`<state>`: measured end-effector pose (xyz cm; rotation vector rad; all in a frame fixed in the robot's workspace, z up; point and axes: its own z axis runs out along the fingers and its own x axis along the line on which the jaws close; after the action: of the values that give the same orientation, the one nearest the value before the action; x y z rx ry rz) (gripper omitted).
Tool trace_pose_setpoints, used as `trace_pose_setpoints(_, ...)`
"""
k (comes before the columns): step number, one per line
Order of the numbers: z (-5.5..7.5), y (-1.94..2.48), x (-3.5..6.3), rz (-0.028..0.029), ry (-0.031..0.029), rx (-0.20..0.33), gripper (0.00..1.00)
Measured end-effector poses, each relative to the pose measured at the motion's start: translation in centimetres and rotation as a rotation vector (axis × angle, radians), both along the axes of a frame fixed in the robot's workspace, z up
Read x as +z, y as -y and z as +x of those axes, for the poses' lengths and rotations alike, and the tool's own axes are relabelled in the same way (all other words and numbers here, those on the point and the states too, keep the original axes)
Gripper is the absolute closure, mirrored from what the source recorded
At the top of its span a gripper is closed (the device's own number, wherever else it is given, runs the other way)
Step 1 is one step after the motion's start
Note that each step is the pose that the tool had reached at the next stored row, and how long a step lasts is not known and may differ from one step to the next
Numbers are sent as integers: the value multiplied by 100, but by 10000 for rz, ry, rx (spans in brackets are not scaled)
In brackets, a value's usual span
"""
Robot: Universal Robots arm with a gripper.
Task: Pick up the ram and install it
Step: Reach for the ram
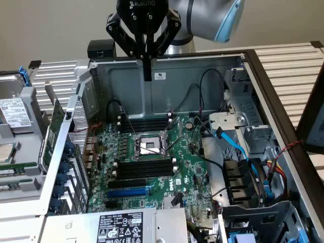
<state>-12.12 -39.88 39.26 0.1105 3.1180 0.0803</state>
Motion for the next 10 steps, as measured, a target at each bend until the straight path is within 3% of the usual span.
trace_pose_setpoints(10,0,0,0,3,0,0,89)
